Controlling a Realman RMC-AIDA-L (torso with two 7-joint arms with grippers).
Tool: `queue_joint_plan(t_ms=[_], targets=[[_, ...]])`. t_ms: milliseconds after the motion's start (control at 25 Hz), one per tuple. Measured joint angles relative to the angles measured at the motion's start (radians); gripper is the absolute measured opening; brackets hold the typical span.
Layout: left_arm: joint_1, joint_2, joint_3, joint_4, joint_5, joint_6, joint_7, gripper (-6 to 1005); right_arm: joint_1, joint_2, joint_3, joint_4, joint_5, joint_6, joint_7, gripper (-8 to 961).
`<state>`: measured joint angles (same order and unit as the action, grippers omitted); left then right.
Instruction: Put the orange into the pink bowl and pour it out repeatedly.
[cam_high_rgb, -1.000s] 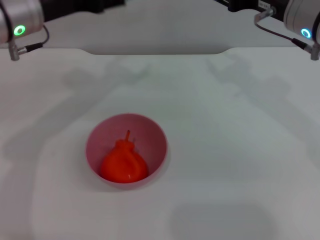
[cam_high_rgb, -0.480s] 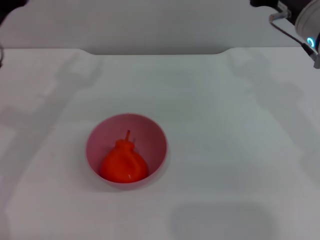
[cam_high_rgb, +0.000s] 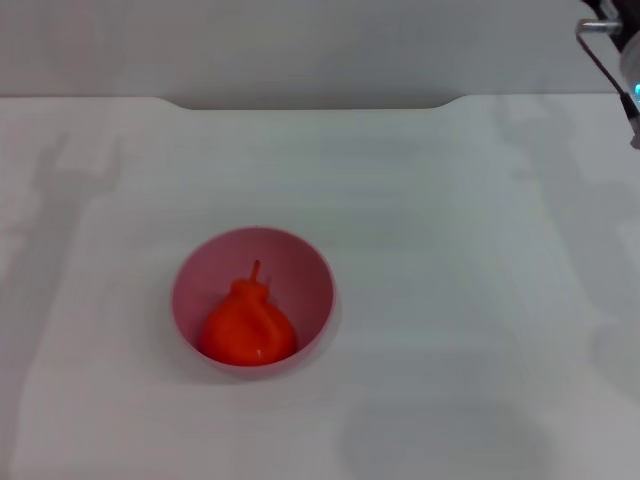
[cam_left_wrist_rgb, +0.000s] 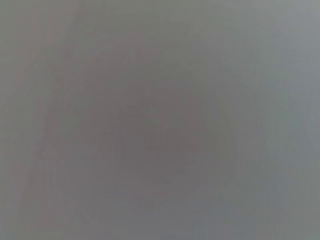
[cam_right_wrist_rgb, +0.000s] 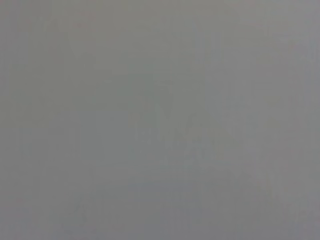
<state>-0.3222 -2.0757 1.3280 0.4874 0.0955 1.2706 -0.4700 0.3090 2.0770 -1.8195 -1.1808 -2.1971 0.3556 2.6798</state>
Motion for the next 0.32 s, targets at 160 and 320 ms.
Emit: queue_joint_plan(t_ms=[160, 320], targets=[[0.006, 0.000, 0.035, -0.032, -0.099, -0.012, 0.162, 802, -0.011, -0.002, 0.013, 0.027, -0.056, 0.017, 0.171, 578], [0.015, 0.003, 0.037, -0.035, -0.111, -0.023, 0.184, 802, -0.023, -0.004, 0.032, 0.036, -0.015, 0.018, 0.270, 578]])
